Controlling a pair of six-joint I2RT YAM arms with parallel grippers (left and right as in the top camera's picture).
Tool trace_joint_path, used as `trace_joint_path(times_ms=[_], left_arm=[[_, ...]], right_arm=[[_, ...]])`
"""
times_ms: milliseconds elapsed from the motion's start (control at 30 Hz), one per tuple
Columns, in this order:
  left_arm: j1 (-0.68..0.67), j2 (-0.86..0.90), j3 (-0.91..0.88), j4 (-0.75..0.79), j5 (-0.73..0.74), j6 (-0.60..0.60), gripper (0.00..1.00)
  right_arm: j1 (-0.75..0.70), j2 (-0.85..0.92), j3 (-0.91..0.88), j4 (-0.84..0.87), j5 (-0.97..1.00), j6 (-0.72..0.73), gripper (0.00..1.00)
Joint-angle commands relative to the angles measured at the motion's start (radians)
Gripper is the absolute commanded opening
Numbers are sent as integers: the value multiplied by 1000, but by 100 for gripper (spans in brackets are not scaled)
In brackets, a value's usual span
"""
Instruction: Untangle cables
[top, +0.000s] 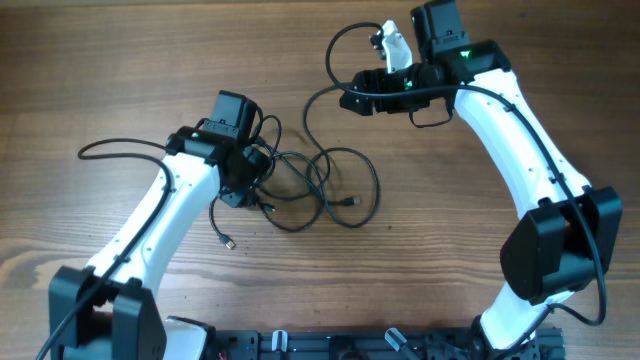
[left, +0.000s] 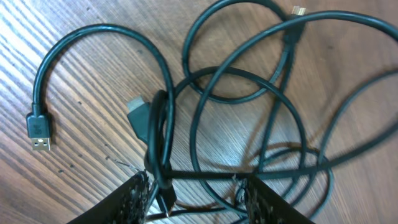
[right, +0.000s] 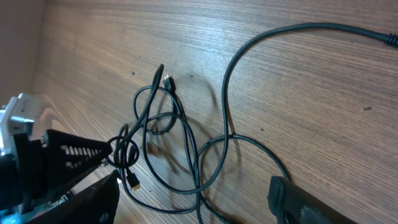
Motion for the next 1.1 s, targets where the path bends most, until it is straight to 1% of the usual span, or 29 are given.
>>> trace_joint_path(times_ms=[0,233,367,533,700,800,1000,1067], left_arm=[[18,13,-5,-15,-21,-42,51],[31,13,-6,-54,-18,-38,52],[31,13,-26,-30,-19,-38,51],[31,15,-72,26,-21,-39,47],[31,22,-95,49,-29,-39,42],[31,36,-104,63,-33,-39,34],[31,68,-104,95,-51,-39,24],[31,76,-104,102,-52,-39,16]], right_arm=[[0,-24,23,-9,31,3,79],[0,-24,23,-8,37,3,79],[0,-24,23,-8,37,3,79],[0,-24,23,-9,37,3,79],[0,-24,23,-9,37,3,79],[0,-24,23,-11,37,3,79],[0,-24,23,-11,37,3,79],[0,-24,23,-11,37,3,79]])
